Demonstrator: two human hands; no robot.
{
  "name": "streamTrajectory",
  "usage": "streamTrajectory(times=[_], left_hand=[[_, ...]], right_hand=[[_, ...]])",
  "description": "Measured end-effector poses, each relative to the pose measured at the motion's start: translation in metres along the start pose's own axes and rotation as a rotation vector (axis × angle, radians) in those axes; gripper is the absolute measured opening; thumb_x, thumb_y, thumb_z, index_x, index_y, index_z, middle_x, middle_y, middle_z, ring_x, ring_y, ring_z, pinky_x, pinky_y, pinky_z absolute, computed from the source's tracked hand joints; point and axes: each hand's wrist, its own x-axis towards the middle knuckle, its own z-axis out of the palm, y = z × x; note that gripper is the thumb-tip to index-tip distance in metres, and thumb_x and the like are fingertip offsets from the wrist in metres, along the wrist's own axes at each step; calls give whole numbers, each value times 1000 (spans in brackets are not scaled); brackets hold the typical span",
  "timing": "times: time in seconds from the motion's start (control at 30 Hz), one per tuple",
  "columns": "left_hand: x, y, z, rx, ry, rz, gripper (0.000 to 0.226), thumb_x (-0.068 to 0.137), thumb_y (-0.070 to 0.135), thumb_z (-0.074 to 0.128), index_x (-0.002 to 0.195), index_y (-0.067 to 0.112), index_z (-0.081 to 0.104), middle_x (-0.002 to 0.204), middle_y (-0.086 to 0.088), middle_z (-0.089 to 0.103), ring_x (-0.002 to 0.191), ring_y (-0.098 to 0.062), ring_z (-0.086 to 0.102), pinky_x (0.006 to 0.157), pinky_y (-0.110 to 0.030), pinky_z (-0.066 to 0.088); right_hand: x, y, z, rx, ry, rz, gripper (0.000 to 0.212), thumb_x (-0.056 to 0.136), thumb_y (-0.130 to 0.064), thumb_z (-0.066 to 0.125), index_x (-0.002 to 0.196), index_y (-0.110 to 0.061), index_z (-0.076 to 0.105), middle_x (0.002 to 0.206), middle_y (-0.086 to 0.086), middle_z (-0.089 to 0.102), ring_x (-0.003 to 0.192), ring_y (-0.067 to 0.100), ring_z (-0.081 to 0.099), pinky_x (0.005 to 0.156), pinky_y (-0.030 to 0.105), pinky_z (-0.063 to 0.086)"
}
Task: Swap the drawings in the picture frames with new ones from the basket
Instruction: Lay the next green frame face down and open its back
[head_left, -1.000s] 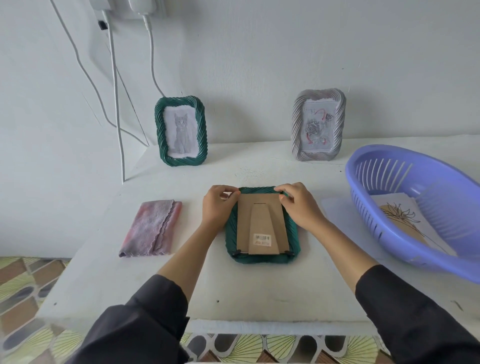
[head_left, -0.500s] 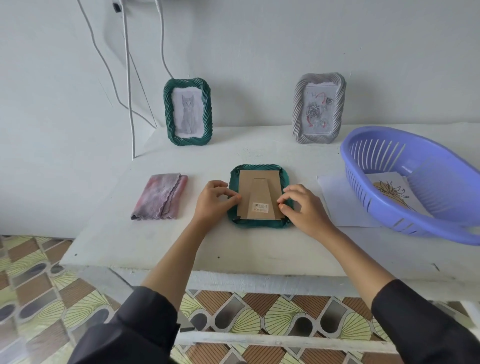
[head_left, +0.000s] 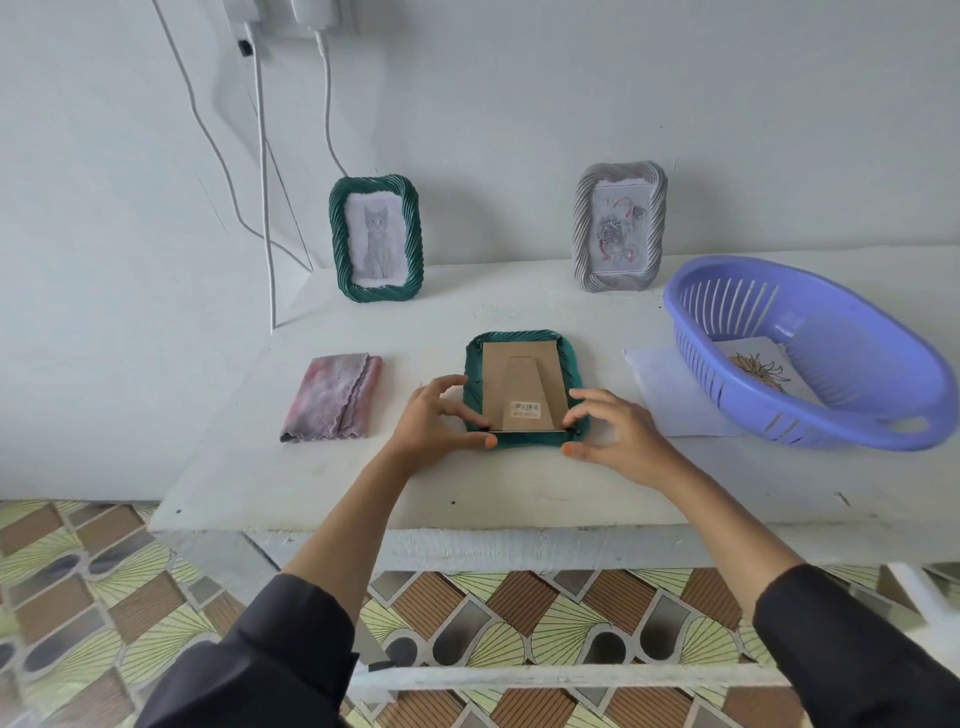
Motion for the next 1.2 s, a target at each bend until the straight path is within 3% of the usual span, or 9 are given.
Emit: streamTrajectory(times=[0.1,0.33,0.53,0.8,0.9,1.0,1.1,1.2], left_hand=[[0,2,0,20,-6,0,29,61,23,86,67,43,66,138,11,43,132,-15,26,109,-26,19],[0,5,0,58,-33,8,22,64,21,84,72,36,69,144,10,41,137,-20,17,116,-35,14],[1,3,1,68,-73,20,26,68,21,81,64,42,66,146,12,38,138,-20,11,108,-25,9],[4,3,1,98,-101,26,30,71,24,80,60,49,66,146,15,38,139,-20,9,112,-30,11],[5,1,2,85,-111,13,38,70,23,80,52,54,65,147,16,37,139,-18,9,110,-26,11],[7,0,2,-39,-112,-21,26,65,26,82,58,48,70,145,12,40,140,-15,13,111,-24,11],[11,2,2,-410,30,-69,4,75,21,75,74,25,75,128,6,54,132,-9,36,112,-32,29],[18,5,7,-385,295,-173,5,84,21,67,81,22,71,124,0,57,113,-13,54,92,-26,39]], right_hand=[[0,-1,0,-5,0,5,26,74,-30,75,96,-20,67,141,-3,44,130,17,42,111,40,23],[1,-1,1,-7,-16,19,23,76,-29,73,96,-20,67,140,-4,43,130,17,39,112,40,22],[4,2,4,-27,-28,15,18,76,-32,73,90,-22,69,139,-3,44,127,18,42,111,42,25],[4,2,5,11,-24,35,14,75,-30,74,86,-22,71,140,-3,45,127,21,43,111,47,24],[2,2,5,35,0,30,10,73,-31,75,82,-27,71,140,-2,46,125,22,45,110,48,26],[2,1,3,85,-21,36,15,71,-30,77,75,-40,65,140,-5,46,127,18,44,112,45,26],[6,0,-2,196,-52,85,19,70,-30,78,76,-43,66,137,-9,48,127,9,43,112,34,25],[16,-2,-6,294,57,98,11,77,-23,73,83,-32,69,130,-5,54,119,6,47,102,23,27]])
